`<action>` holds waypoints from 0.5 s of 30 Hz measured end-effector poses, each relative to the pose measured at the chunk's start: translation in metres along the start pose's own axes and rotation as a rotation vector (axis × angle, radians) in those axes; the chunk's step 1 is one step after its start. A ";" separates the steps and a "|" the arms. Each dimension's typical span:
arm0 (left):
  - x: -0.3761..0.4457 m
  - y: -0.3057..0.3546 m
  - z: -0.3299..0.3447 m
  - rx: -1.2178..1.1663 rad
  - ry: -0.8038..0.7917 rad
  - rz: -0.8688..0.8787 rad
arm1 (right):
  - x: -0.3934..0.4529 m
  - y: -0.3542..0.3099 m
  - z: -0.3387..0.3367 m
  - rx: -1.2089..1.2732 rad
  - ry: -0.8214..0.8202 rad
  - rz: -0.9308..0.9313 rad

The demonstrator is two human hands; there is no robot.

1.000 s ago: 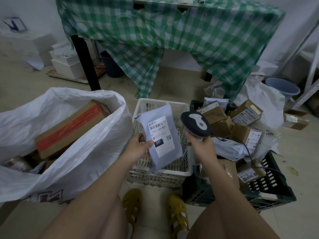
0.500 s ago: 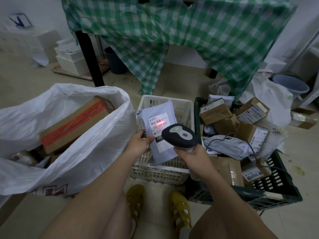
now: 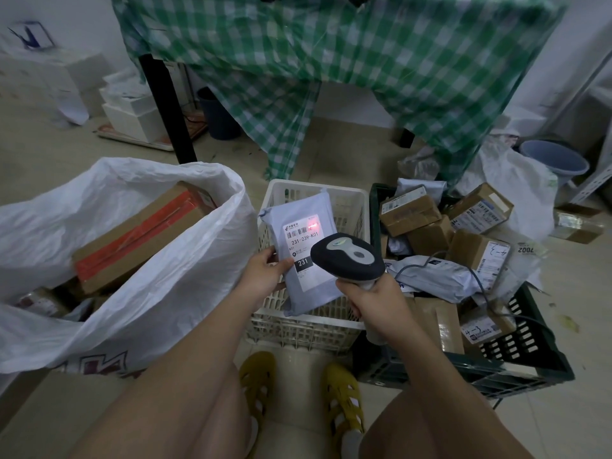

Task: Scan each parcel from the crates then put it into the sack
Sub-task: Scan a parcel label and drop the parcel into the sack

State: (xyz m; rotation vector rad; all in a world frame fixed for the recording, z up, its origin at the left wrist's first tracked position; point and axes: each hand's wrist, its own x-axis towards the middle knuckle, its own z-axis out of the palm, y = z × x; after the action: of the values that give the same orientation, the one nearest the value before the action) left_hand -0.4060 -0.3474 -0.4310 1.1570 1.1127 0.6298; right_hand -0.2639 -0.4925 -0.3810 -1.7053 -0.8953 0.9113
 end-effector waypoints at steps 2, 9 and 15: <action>0.000 0.000 0.000 0.004 0.000 -0.001 | 0.000 0.000 0.000 -0.001 -0.001 0.002; -0.005 0.003 0.003 0.010 0.011 0.006 | 0.003 0.002 -0.001 0.021 -0.004 0.009; -0.041 0.015 0.001 -0.023 0.049 0.117 | -0.002 -0.011 0.006 0.094 0.112 -0.019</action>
State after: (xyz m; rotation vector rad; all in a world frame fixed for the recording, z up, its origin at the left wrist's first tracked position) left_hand -0.4185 -0.3781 -0.4022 1.1988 1.0822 0.7630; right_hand -0.2720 -0.4887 -0.3717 -1.6476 -0.7809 0.8244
